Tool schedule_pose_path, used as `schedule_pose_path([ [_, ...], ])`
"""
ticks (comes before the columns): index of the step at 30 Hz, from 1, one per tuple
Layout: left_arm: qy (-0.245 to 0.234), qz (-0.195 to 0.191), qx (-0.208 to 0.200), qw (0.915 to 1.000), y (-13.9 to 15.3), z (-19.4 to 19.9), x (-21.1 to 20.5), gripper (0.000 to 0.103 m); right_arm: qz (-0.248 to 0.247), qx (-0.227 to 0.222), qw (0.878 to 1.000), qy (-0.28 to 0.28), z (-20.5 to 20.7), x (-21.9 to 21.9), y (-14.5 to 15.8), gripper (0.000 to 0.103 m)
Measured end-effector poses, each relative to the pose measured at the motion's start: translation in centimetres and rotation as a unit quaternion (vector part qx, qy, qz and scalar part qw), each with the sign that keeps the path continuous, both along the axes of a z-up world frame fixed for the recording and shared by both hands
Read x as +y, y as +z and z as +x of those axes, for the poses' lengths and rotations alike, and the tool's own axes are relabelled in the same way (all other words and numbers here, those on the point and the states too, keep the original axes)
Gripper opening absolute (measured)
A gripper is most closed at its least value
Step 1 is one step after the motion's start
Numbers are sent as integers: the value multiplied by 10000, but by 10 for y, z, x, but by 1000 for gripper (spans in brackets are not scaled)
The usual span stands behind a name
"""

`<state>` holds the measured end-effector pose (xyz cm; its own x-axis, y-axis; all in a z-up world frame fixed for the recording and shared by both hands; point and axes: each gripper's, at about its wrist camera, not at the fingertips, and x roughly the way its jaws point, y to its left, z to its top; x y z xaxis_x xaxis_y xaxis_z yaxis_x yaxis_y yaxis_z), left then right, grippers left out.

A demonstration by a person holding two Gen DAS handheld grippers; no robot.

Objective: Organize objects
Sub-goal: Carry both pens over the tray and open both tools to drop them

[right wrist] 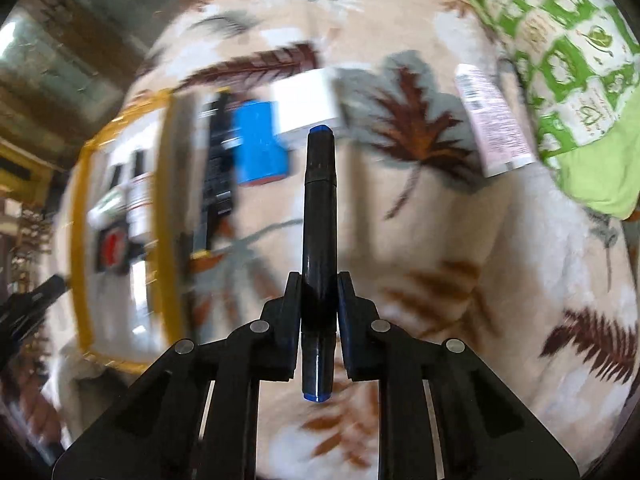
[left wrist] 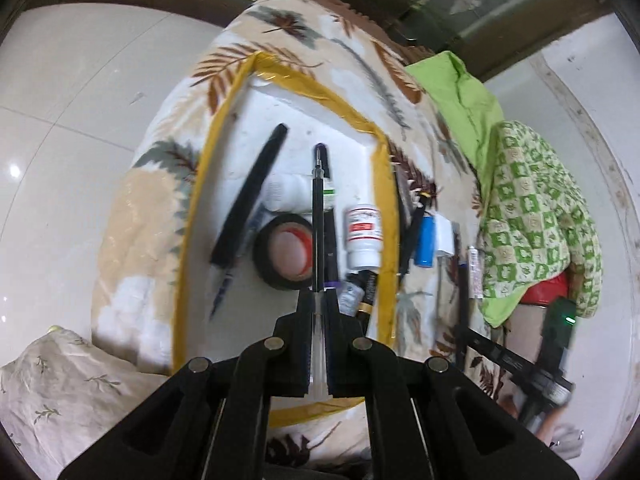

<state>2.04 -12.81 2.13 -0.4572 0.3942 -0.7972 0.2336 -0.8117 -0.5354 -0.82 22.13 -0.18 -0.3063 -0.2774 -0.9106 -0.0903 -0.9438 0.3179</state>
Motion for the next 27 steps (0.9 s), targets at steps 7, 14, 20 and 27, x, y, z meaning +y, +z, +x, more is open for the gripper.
schedule_pose_path([
  [7, 26, -120, -162, 9998, -12, -2, -1, 3, -452, 339, 9955, 758, 10, -64, 30, 16],
  [14, 106, -402, -272, 9988, -16, -2, -4, 3, -527, 302, 9917, 1134, 9, -101, 24, 16],
  [20, 179, -499, -360, 9979, -20, -2, -6, 3, -510, 255, 9897, 1313, -2, -128, 11, 16],
  [27, 68, -830, -593, 9948, -27, -7, 4, 3, -497, 221, 9891, 1369, -21, -144, 1, 16],
])
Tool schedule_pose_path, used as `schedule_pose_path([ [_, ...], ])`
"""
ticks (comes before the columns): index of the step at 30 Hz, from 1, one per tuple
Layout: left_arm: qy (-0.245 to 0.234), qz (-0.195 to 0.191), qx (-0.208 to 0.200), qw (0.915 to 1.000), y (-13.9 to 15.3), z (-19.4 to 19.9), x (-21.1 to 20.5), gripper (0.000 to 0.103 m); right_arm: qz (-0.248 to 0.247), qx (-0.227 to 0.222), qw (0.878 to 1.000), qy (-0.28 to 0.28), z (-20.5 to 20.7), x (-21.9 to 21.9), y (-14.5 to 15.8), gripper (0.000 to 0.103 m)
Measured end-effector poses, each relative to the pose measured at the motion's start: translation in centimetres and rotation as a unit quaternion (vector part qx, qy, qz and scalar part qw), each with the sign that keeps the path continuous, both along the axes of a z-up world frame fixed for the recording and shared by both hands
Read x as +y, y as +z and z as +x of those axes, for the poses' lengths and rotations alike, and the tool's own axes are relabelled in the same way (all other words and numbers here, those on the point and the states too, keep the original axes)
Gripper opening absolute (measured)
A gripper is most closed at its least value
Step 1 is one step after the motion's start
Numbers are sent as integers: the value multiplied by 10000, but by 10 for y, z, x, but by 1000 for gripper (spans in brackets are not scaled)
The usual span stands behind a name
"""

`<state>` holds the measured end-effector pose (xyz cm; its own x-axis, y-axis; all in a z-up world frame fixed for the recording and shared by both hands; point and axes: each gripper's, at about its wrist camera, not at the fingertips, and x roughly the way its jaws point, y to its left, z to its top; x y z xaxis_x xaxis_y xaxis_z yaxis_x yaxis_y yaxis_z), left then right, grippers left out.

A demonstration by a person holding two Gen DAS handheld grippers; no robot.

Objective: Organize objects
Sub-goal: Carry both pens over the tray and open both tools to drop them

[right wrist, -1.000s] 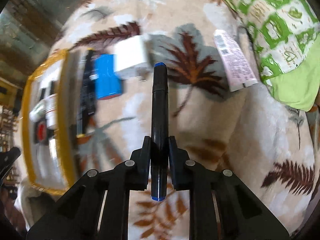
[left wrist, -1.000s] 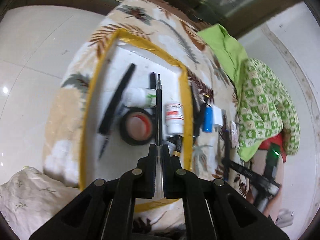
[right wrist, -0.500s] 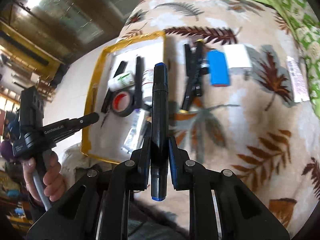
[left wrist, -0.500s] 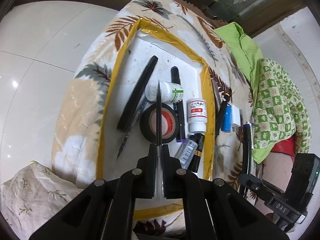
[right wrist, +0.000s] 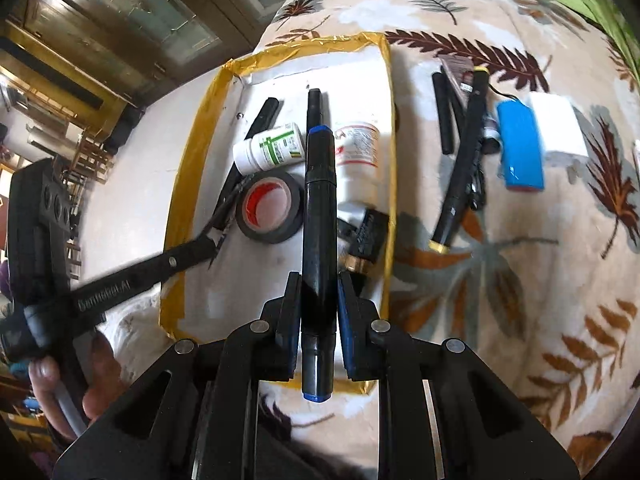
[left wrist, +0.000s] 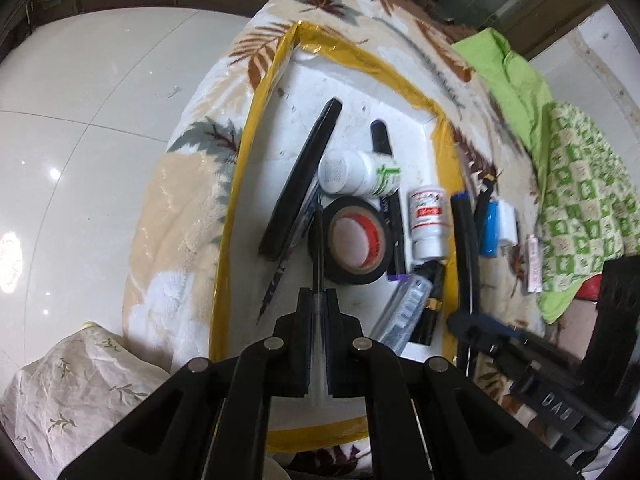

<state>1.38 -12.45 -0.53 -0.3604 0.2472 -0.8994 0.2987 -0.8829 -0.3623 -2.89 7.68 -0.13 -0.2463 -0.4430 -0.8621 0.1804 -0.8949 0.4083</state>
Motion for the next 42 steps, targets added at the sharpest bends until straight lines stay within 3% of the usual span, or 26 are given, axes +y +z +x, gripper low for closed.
schedule_pose_path([
  [18, 114, 106, -307, 9994, -15, -2, -4, 3, -60, -177, 9998, 11, -28, -16, -17, 16],
  [33, 88, 44, -345, 9994, -15, 0, -3, 3, 159, -386, 9982, -430, -74, -20, -21, 16],
  [42, 39, 6, -361, 9993, -15, -2, 1, 3, -3, -546, 9964, -654, -86, -17, -31, 16],
])
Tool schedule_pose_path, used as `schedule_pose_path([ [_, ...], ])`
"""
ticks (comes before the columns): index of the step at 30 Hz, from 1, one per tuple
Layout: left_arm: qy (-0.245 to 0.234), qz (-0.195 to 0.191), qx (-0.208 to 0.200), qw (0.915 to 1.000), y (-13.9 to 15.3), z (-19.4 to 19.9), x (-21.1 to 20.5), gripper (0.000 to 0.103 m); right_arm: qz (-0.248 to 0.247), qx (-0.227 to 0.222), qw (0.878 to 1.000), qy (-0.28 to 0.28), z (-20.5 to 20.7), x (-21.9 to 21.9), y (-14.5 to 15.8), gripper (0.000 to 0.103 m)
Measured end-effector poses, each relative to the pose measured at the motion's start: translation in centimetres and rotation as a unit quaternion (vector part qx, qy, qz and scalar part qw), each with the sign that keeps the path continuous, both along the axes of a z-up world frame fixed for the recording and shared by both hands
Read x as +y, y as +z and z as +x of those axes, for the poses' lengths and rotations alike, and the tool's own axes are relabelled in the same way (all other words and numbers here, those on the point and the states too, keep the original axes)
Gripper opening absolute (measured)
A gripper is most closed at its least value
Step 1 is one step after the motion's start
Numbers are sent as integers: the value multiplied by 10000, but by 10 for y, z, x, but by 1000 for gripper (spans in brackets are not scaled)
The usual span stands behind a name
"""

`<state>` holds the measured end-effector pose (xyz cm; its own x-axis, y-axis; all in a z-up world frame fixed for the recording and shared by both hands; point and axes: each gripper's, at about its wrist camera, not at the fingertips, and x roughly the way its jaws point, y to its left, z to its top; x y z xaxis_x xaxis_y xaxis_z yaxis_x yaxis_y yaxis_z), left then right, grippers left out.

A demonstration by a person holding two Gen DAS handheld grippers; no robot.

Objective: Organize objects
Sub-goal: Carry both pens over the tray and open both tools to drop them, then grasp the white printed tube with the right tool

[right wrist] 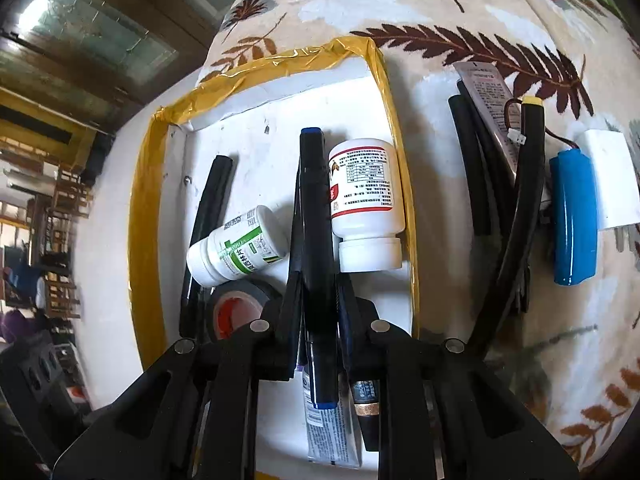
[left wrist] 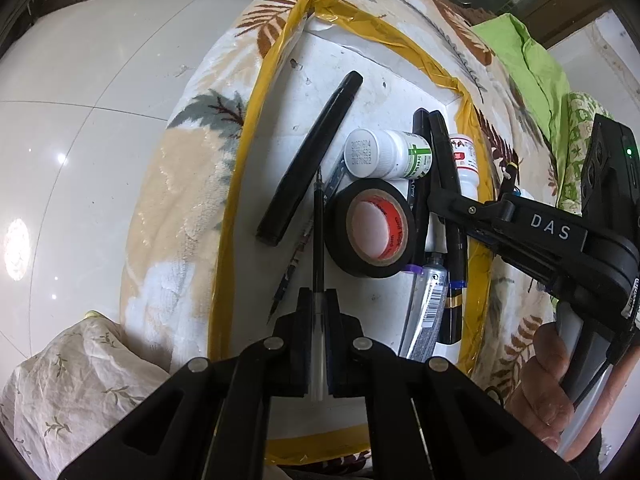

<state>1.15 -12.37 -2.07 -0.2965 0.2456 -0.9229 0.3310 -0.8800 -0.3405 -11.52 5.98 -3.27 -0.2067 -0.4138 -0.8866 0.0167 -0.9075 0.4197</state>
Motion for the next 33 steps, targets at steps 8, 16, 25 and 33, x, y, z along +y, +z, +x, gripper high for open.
schedule_pose_path([
  [8, -31, 390, 227, 9990, 4, 0, -2, 4, -86, 211, 9995, 239, 9, -3, 8, 34],
  [16, -81, 313, 778, 9964, 27, 5, 5, 5, -542, 450, 9962, 512, 36, 15, 25, 43],
  [25, -897, 1138, 2311, 9621, 74, 20, 67, 67, -424, 767, 9958, 248, 81, 111, 31, 43],
  [33, -1134, 1186, 2346, 9582, 71, 20, 133, 76, -404, 654, 9964, -361, 97, 198, 16, 43],
])
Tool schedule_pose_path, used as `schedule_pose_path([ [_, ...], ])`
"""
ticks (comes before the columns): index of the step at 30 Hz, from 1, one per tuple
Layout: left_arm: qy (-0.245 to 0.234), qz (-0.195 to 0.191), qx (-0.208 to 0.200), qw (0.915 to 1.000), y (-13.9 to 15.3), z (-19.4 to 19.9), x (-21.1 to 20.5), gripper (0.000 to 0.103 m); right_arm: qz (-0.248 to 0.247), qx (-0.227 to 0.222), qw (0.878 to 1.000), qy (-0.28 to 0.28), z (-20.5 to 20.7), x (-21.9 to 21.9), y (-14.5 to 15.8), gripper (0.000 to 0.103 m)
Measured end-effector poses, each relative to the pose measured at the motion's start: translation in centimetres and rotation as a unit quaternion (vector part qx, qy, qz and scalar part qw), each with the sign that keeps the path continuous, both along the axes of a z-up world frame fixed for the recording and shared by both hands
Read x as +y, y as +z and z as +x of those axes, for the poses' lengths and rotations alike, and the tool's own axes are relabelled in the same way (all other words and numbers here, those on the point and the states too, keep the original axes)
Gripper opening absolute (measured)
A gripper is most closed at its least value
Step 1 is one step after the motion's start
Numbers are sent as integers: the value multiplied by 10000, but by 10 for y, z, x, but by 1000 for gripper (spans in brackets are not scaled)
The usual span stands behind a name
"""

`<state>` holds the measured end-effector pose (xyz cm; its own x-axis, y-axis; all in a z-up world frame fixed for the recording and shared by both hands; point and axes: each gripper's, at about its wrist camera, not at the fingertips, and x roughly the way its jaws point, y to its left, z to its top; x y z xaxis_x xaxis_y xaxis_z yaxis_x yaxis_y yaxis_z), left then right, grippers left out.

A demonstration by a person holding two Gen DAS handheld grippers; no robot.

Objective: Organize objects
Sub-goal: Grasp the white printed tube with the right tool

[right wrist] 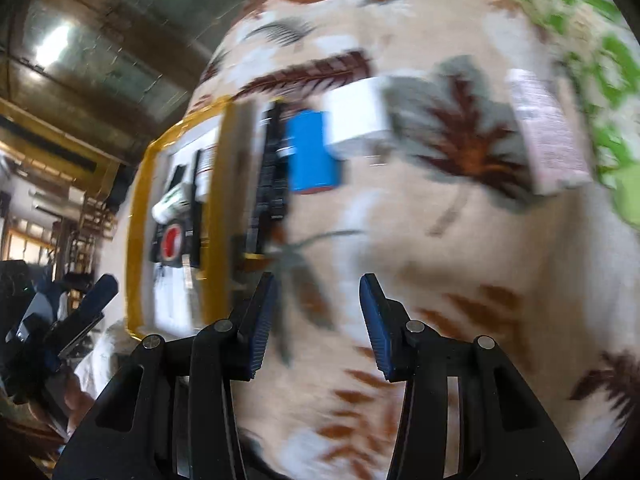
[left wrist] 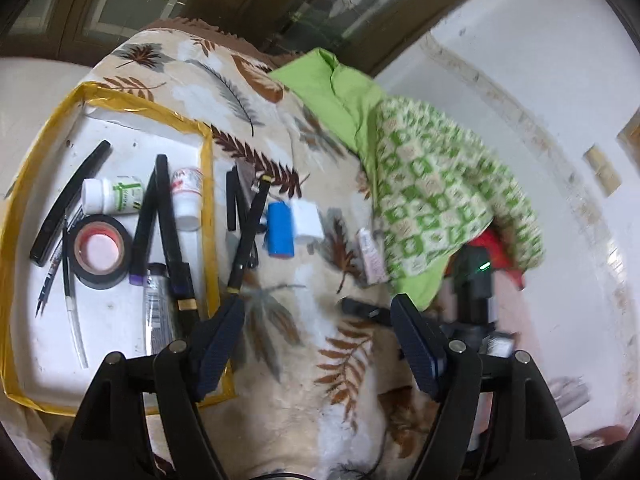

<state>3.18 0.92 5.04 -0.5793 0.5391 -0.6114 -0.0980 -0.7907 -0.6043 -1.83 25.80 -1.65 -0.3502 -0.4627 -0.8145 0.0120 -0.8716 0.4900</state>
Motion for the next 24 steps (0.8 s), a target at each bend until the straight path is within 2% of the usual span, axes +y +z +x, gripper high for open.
schedule_pose_path([
  [1, -44, -144, -8, 9999, 0, 2, 8, 76, 1, 50, 10000, -49, 0, 11, 1, 44],
  [4, -158, -380, -141, 9991, -4, 3, 20, 76, 81, 235, 9996, -156, 1, 30, 8, 58],
  [5, -178, -423, -158, 9988, -4, 3, 21, 76, 142, 311, 9991, -242, 1, 39, 10, 59],
  [8, -188, -559, -221, 9980, -5, 1, 25, 76, 280, 361, 9979, -458, -9, 61, 12, 59],
  [13, -145, -532, -305, 9980, -12, -3, 25, 76, 532, 397, 9950, -750, -32, 89, 10, 59],
  [19, -209, -613, -416, 9970, -21, -3, 29, 76, 784, 292, 9935, -772, -55, 94, -1, 59],
  [24, -268, -639, -386, 9968, -17, -7, 33, 76, 1261, 197, 9880, -867, -77, 92, -8, 59],
])
